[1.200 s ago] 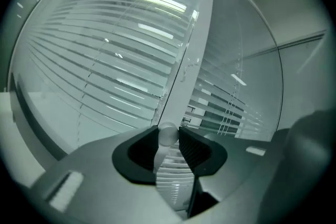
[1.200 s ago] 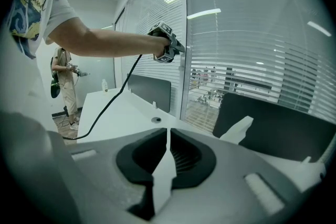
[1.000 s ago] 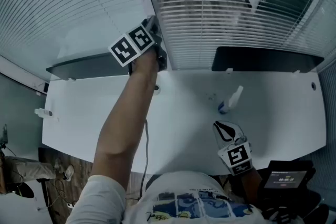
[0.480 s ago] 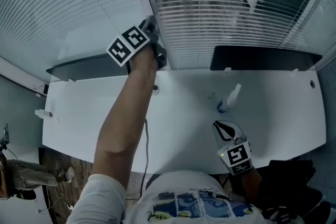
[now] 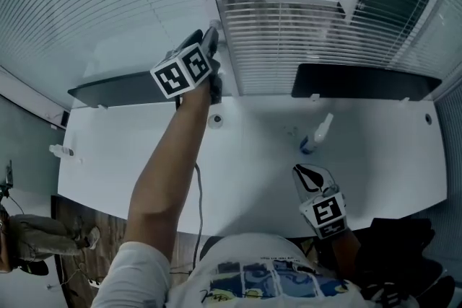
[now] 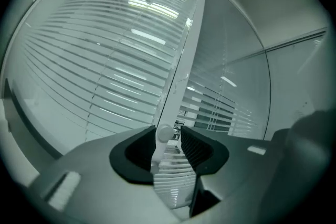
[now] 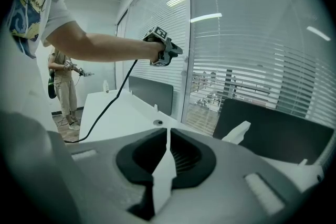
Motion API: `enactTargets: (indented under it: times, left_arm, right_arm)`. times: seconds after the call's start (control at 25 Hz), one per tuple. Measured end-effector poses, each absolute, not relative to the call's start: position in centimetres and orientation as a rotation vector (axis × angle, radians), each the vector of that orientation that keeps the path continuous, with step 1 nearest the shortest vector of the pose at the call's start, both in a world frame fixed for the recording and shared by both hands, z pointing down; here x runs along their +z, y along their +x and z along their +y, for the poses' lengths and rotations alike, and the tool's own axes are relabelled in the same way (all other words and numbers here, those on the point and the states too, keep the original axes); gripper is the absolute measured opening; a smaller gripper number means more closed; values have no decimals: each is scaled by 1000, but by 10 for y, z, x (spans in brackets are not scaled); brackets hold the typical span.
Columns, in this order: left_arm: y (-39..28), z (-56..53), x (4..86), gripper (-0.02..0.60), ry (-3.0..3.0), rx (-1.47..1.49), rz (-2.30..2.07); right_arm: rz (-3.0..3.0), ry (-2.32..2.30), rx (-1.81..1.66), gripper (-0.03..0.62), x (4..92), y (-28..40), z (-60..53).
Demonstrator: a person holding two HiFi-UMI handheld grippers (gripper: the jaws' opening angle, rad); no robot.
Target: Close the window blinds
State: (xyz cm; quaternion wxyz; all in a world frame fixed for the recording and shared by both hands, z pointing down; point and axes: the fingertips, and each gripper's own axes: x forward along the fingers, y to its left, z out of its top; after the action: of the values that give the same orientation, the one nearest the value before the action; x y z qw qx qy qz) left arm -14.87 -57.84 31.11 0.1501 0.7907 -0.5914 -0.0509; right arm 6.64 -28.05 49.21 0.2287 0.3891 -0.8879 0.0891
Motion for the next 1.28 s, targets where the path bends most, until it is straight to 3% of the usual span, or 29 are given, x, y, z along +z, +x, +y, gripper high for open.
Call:
enactTargets:
  times: [0.56, 0.76, 1.28]
  left_arm:
    - [-147, -417, 307, 101, 2645, 232, -1521]
    - [-163, -333, 307, 9, 2737, 336, -1383]
    - [-194, -98, 367, 8, 2791, 422, -1087]
  right_arm:
    - [-2427, 1089, 80, 14, 440, 31, -248]
    - [-2425, 1087, 35, 14, 399, 5, -230]
    - [-2446, 1148, -39, 14, 381, -66, -109]
